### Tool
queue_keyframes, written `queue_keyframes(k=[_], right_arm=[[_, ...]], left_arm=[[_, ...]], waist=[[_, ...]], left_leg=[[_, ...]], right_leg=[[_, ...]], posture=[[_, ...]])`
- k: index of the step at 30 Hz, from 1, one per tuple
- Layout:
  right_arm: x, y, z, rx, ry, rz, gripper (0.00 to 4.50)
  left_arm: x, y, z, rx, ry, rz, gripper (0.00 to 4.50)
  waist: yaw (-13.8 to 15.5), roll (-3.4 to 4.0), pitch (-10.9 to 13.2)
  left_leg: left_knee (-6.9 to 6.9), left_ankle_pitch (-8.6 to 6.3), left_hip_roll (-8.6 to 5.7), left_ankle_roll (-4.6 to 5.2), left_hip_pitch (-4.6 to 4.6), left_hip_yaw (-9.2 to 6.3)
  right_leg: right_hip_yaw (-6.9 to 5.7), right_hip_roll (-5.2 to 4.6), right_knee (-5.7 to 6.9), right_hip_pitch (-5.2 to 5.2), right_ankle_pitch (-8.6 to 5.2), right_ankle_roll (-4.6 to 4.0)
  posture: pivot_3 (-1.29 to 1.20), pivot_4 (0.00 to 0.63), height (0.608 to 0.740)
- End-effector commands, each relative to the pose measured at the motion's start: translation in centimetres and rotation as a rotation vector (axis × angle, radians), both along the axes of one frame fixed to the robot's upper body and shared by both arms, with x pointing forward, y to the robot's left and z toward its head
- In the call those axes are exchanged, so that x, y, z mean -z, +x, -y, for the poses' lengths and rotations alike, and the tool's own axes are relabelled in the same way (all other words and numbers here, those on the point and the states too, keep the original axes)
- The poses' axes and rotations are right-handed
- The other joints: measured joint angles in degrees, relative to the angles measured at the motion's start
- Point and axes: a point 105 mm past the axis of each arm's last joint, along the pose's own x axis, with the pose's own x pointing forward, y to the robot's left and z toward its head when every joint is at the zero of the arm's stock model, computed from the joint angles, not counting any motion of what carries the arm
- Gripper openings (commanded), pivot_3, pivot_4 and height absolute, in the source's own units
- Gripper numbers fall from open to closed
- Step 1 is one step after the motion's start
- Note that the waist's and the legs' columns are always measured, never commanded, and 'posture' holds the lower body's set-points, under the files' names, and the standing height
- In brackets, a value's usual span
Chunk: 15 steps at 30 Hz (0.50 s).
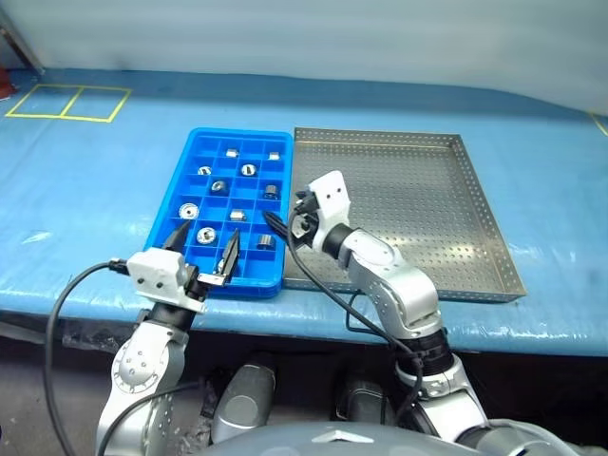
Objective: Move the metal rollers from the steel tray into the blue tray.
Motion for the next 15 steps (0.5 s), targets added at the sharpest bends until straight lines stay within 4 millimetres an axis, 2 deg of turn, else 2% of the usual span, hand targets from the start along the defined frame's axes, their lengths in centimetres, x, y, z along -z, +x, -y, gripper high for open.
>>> queue_keyframes(k=[1, 6, 10, 15], right_arm=[[-1.5, -0.1, 2.0, 0.107, 0.022, 0.095, 4.49], [0.3, -0.4, 5.3, 0.274, -0.020, 0.087, 4.49], [1.2, -1.1, 6.8, 0.331, -0.040, 0.070, 4.49], [2.0, -1.6, 7.7, 0.367, -0.073, 0.049, 4.49]], left_arm=[[-0.3, 0.8, 0.3, -0.008, 0.007, 0.001, 4.50], [0.1, 2.0, 0.2, -0.029, 0.017, -0.023, 4.50], [0.3, 2.3, 0.1, -0.018, 0.013, -0.029, 4.50], [0.4, 2.1, 0.5, 0.027, 0.022, -0.038, 4.50]], waist=[[-2.09, 0.00, 0.00], [-6.78, 0.01, -0.01], [-9.35, 0.01, -0.01], [-10.92, 0.01, -0.01]], left_leg=[[0.01, 0.00, 0.00, 0.00, 0.01, -0.01], [-0.01, 0.01, 0.01, 0.01, 0.20, 0.03], [-0.02, -0.01, 0.03, 0.04, 0.59, 0.03], [0.05, -0.02, 0.10, 0.05, 0.80, 0.03]], right_leg=[[0.01, 0.00, 0.01, 0.01, 0.01, 0.00], [0.09, 0.01, 0.03, 0.19, 0.02, 0.00], [0.10, 0.01, 0.01, 0.57, 0.01, -0.01], [0.09, 0.02, 0.03, 0.75, 0.00, -0.01]], posture=[[0.14, 0.150, 0.740], [0.08, 0.150, 0.740], [0.05, 0.150, 0.740], [0.04, 0.150, 0.740]])
